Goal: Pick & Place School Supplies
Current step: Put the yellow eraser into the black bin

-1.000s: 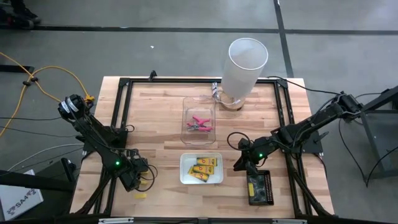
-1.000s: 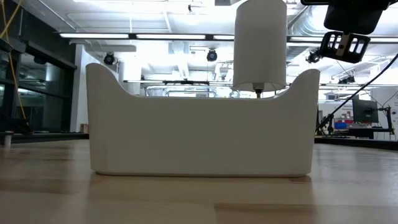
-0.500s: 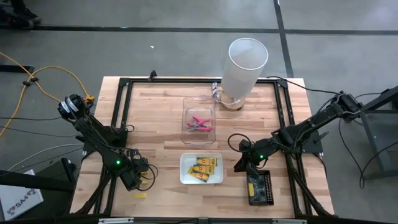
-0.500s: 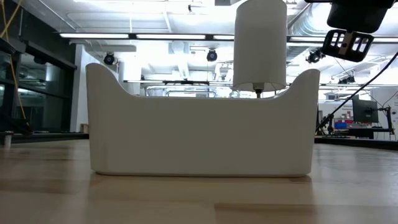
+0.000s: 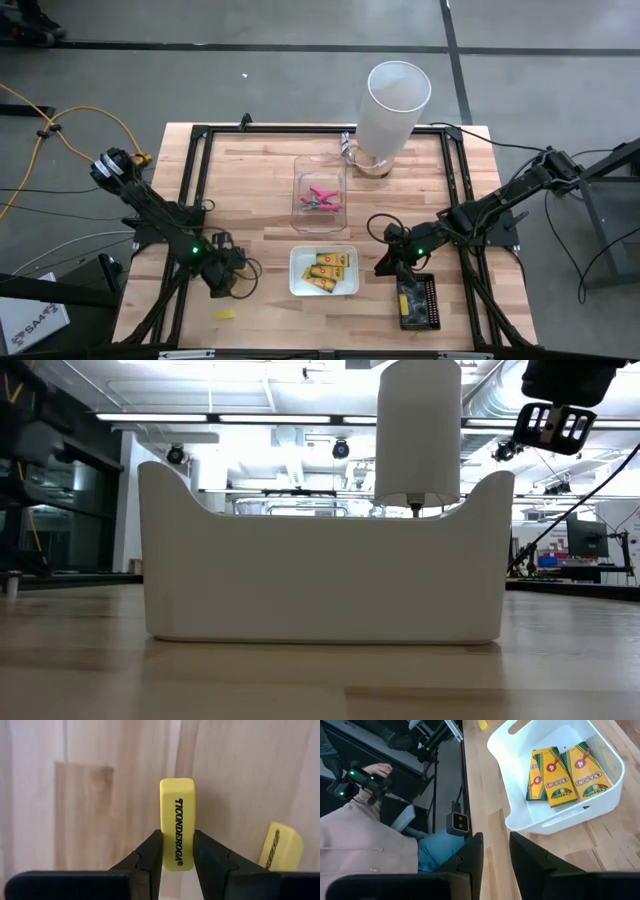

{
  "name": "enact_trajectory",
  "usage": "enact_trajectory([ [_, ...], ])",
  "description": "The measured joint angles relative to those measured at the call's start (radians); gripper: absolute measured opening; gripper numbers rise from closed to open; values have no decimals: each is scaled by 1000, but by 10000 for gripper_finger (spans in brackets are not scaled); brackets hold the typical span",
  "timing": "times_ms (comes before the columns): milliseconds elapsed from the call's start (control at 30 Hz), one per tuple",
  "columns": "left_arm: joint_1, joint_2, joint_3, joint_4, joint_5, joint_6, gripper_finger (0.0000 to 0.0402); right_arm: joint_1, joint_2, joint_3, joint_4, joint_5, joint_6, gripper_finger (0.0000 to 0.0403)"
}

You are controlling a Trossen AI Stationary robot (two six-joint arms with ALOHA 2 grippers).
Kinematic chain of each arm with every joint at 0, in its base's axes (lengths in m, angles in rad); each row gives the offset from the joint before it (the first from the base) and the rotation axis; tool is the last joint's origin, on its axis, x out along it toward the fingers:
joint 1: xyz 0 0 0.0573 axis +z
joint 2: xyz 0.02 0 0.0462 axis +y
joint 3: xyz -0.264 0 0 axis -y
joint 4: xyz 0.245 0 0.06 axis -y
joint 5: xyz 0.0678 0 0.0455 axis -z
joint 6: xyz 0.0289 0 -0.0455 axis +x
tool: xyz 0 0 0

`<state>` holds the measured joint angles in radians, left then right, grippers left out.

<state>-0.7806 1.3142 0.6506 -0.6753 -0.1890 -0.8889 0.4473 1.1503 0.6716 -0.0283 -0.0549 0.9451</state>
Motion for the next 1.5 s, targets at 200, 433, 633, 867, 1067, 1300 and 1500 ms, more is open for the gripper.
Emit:
enact_trajectory([
  [200,106,-61,9,1,0,145,90,0,0,0,14,14,-26,87],
  [433,210,-123,50,58,-68,385,90,0,0,0,100,67,-143,87],
  [633,261,-168,71,247,-79,579,90,-2,13,0,221,128,-256,87],
  [867,282,-192,71,473,-112,773,90,-50,128,0,411,69,-293,87],
  [1067,286,-191,71,630,-185,909,90,-113,277,0,662,4,-296,87],
  [1300,288,-185,71,683,-422,1011,90,-173,375,0,925,4,-321,87],
  [1500,296,-185,71,688,-524,1017,90,-234,380,52,874,12,-317,87],
])
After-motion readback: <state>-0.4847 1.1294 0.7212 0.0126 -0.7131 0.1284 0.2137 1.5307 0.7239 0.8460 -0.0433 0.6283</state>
